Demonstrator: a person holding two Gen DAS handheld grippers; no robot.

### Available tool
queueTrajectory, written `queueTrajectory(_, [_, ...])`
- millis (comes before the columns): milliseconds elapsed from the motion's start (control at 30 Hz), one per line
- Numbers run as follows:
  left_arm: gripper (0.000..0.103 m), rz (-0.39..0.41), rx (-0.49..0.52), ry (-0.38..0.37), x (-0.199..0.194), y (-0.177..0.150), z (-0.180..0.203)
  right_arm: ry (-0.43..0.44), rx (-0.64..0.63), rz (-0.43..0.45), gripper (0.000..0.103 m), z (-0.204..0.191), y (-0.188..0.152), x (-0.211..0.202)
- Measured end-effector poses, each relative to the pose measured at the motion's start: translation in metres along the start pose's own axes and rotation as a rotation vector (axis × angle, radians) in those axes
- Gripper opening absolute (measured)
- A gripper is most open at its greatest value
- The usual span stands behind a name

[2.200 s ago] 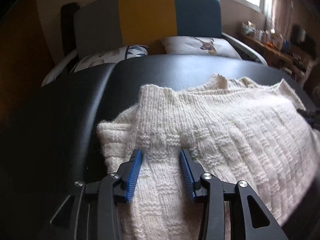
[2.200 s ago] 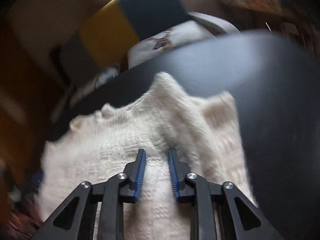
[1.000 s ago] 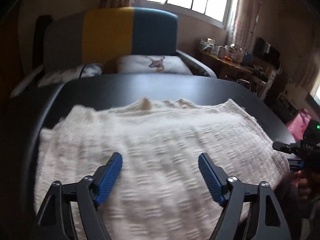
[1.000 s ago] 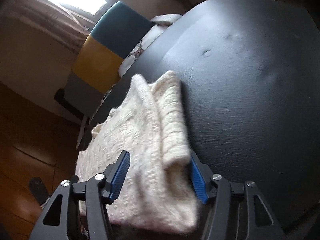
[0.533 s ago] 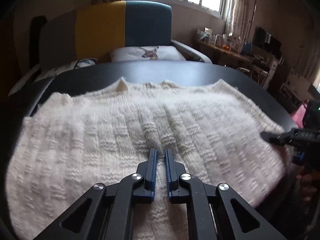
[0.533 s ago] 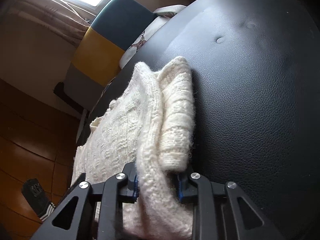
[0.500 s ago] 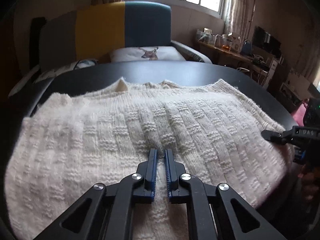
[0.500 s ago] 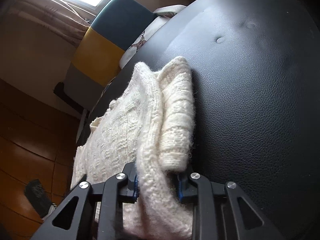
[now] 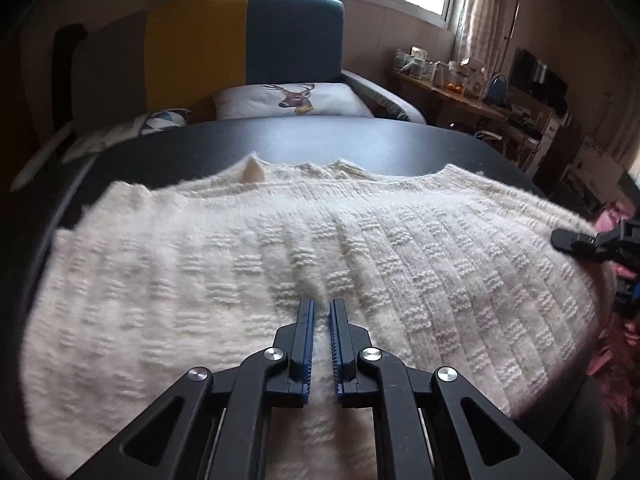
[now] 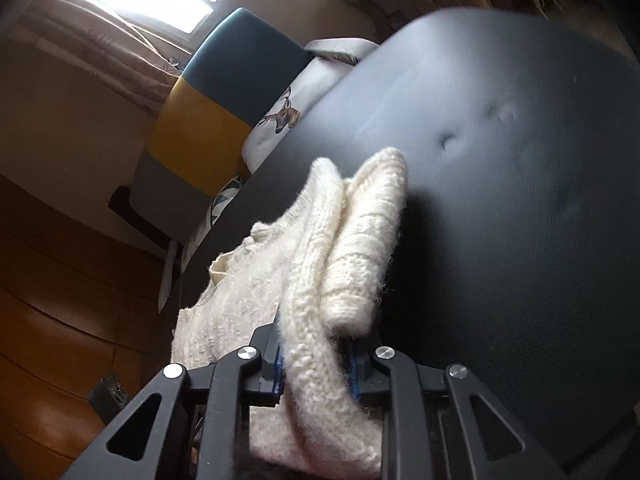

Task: Fold clothes

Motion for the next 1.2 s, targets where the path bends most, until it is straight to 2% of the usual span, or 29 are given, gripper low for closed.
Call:
queueTrajectory(167, [0.009,0.009,-0.01,0.105,-0.02,0.001,-0.037,-0.052,-0.02,-0.015,0.022,-0.017,0.001,-0.003])
queueTrajectory(400, [0.009,0.02,-0.126,0.279,-0.036,-0.002,-0.131,-0.054,-0.053,0.0,0.022,-0.049,0.009,-0.013])
queueTrajectory(500, [0.009,-0.018,-0.173,0.262,-0.03,-0.013,-0.158,-0.046,-0.082,0.004,0.022,-0.073,0.011,-0.011])
queueTrajectory(667, [0.009,-0.009,-0.127,0.248,-0.027,-0.021,-0.158,-0.018,-0.144,-0.004,0.022,-0.121,0.011,0.003])
queueTrajectory(867, [0.009,-0.005,-0.129,0.219,-0.026,-0.025,-0.163,0.029,-0.222,-0.022,0.022,-0.182,0.004,0.028])
queueTrajectory(1200, [0.009,0.015,-0.136,0.198,-0.025,-0.028,-0.164,0.135,-0.36,-0.147,0.021,-0.271,-0.041,0.089])
Point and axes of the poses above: each gripper's, at about its wrist camera, not at the fingertips, and x roughly the way its jaws point, z to its right, y to its top, the point moved 3 cm from there along x, roughly the way its jaws point, and after that the axes turned 4 degrees about -x, right-handed, at the moved point
